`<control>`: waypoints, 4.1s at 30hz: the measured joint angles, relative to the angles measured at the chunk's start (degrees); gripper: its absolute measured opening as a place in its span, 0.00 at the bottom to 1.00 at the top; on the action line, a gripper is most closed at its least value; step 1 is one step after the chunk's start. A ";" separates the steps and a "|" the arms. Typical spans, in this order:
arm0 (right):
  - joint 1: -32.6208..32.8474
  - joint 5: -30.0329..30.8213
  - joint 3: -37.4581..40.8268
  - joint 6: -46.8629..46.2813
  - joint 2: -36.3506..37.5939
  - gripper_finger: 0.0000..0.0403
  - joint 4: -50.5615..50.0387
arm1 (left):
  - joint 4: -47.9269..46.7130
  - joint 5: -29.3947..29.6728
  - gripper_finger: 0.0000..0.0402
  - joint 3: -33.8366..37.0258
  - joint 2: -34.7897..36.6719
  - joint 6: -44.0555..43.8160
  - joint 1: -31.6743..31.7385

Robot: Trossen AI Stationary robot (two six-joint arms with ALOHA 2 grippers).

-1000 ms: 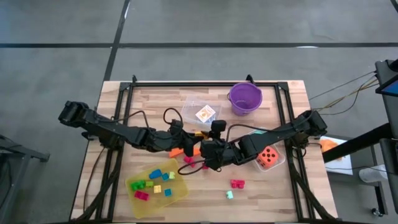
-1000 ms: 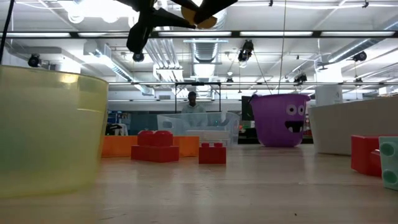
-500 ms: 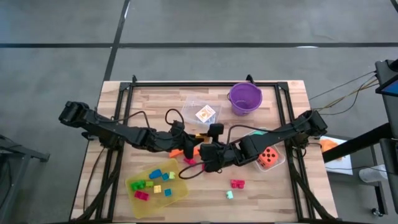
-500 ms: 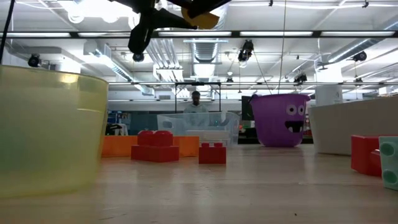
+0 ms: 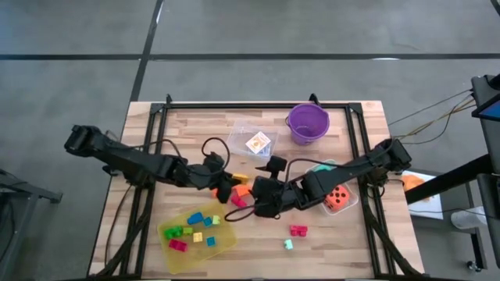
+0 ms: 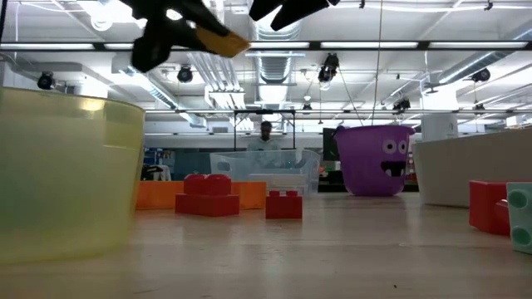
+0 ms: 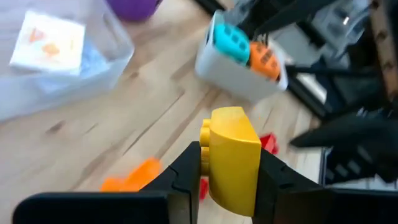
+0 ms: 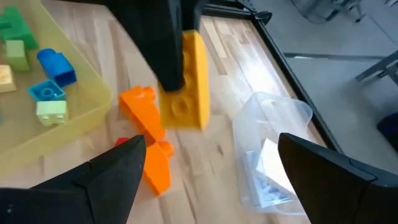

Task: Pick & Place Toys
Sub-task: Put the yellow game piece into the yellow bin

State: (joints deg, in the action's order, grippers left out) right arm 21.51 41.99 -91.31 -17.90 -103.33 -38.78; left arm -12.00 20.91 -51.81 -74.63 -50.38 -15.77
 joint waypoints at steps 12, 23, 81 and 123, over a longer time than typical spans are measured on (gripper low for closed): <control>2.85 0.01 3.16 -13.81 0.09 0.89 0.10 | -16.38 -11.39 0.20 0.09 3.47 -5.14 -4.43; 3.85 -0.01 11.31 -28.54 0.09 0.89 0.62 | -20.39 -17.09 0.20 0.09 2.01 -13.95 -13.50; 3.70 -0.08 15.19 -25.37 0.04 0.89 0.60 | -8.64 -27.98 0.20 0.96 -19.08 -16.49 -13.33; 3.70 -0.21 15.48 -24.96 0.04 0.89 0.54 | -13.49 -31.56 0.58 1.44 -18.88 -14.03 -11.05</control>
State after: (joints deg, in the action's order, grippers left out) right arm 25.21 41.78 -75.83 -42.85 -103.28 -38.24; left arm -25.48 -10.65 -50.37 -93.51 -64.41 -26.82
